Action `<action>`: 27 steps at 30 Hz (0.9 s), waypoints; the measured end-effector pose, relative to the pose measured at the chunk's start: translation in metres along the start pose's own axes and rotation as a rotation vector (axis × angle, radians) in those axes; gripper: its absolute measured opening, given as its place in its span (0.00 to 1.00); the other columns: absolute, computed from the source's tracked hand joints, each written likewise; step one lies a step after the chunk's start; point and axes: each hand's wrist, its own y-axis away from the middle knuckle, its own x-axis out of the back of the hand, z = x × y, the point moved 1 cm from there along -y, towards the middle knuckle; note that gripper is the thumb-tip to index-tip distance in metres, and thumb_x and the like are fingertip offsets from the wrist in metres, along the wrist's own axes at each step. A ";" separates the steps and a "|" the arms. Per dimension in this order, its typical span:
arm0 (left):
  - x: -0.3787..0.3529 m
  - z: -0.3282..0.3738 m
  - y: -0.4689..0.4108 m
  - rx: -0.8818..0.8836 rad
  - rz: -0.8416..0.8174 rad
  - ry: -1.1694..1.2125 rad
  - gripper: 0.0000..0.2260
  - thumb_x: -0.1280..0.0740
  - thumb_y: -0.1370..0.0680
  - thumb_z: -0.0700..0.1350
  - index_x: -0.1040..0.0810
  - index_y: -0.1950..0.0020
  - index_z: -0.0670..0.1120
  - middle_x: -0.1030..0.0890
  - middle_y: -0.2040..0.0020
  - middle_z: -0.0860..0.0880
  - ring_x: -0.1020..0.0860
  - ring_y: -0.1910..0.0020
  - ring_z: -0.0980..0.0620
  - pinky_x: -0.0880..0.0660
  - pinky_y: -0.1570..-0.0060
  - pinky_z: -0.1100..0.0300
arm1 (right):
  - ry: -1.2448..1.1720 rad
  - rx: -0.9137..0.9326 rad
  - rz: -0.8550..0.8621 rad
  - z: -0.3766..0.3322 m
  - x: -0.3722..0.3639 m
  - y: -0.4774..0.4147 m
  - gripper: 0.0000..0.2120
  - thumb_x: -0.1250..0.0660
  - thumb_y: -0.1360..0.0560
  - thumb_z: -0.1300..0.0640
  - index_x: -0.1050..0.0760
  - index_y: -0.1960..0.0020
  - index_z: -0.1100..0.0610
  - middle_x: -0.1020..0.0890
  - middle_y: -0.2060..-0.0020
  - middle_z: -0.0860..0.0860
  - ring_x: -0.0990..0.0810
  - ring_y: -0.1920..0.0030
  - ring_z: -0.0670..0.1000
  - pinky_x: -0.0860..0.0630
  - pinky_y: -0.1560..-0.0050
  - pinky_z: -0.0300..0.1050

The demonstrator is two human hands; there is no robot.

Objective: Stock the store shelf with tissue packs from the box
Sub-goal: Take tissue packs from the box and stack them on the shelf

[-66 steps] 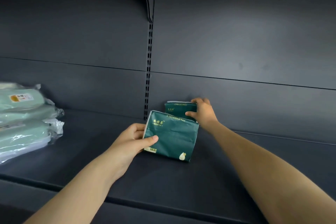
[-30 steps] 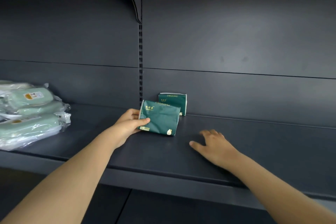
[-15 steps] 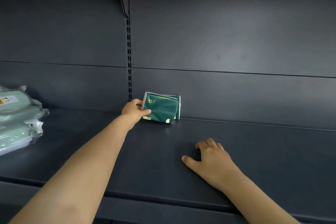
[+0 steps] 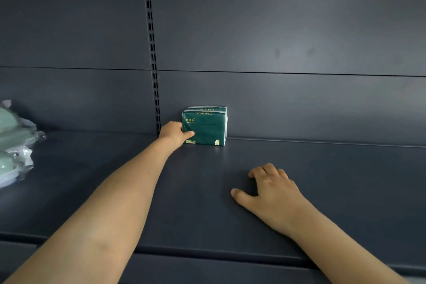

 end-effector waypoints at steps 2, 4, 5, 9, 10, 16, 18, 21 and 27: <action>0.000 -0.001 0.001 0.004 -0.022 -0.008 0.14 0.33 0.23 0.49 0.20 0.43 0.40 0.19 0.45 0.44 0.22 0.45 0.45 0.28 0.48 0.57 | -0.004 -0.003 0.002 0.000 0.000 0.000 0.28 0.45 0.25 0.35 0.34 0.33 0.52 0.33 0.37 0.48 0.35 0.35 0.51 0.38 0.34 0.44; 0.001 -0.001 0.002 0.009 -0.039 -0.004 0.15 0.34 0.23 0.49 0.21 0.42 0.41 0.19 0.43 0.44 0.23 0.44 0.45 0.28 0.47 0.57 | -0.005 -0.004 0.005 0.000 0.000 0.000 0.28 0.45 0.25 0.35 0.34 0.33 0.52 0.33 0.36 0.48 0.35 0.35 0.51 0.38 0.34 0.45; 0.002 -0.001 0.003 0.012 -0.053 0.003 0.15 0.34 0.23 0.49 0.21 0.41 0.41 0.20 0.42 0.44 0.23 0.43 0.45 0.27 0.45 0.56 | -0.004 -0.005 0.003 -0.001 0.000 0.000 0.29 0.44 0.25 0.35 0.34 0.33 0.53 0.33 0.36 0.48 0.35 0.34 0.51 0.38 0.34 0.45; 0.010 0.002 0.013 0.028 -0.087 -0.040 0.17 0.34 0.23 0.49 0.23 0.40 0.38 0.22 0.40 0.43 0.24 0.42 0.44 0.28 0.42 0.53 | -0.007 -0.011 0.007 -0.001 0.000 0.000 0.30 0.44 0.25 0.35 0.34 0.32 0.54 0.33 0.35 0.50 0.36 0.33 0.53 0.38 0.33 0.46; 0.015 0.003 0.018 0.026 -0.085 -0.098 0.18 0.35 0.22 0.49 0.25 0.38 0.37 0.23 0.39 0.43 0.25 0.41 0.43 0.29 0.43 0.53 | -0.006 -0.015 0.008 -0.001 0.000 0.000 0.30 0.43 0.25 0.35 0.34 0.32 0.54 0.32 0.35 0.50 0.36 0.33 0.53 0.38 0.33 0.47; 0.046 0.015 0.069 -0.086 -0.108 -0.344 0.13 0.38 0.21 0.52 0.30 0.58 0.43 0.29 0.58 0.46 0.30 0.56 0.47 0.35 0.59 0.58 | 0.005 -0.036 -0.019 -0.003 0.002 -0.001 0.31 0.42 0.25 0.36 0.33 0.32 0.57 0.31 0.35 0.54 0.35 0.33 0.56 0.35 0.35 0.49; 0.053 0.023 0.096 -0.124 -0.129 -0.413 0.12 0.38 0.21 0.52 0.30 0.55 0.43 0.29 0.55 0.46 0.31 0.55 0.48 0.35 0.56 0.58 | -0.001 -0.043 -0.039 -0.004 0.006 0.002 0.31 0.42 0.25 0.37 0.33 0.32 0.57 0.31 0.34 0.55 0.34 0.33 0.57 0.35 0.35 0.50; 0.060 0.039 0.139 -0.184 -0.150 -0.528 0.15 0.38 0.21 0.52 0.25 0.48 0.39 0.24 0.49 0.44 0.26 0.50 0.45 0.29 0.50 0.55 | -0.035 -0.051 -0.052 -0.007 0.013 0.013 0.29 0.41 0.23 0.41 0.36 0.32 0.60 0.30 0.35 0.57 0.34 0.34 0.58 0.33 0.36 0.52; 0.068 0.082 0.222 -0.327 -0.132 -0.685 0.15 0.39 0.21 0.50 0.23 0.46 0.38 0.23 0.47 0.43 0.23 0.48 0.43 0.27 0.51 0.52 | -0.034 -0.033 0.000 0.009 0.044 0.058 0.22 0.39 0.23 0.49 0.34 0.37 0.63 0.27 0.40 0.60 0.30 0.39 0.61 0.30 0.40 0.53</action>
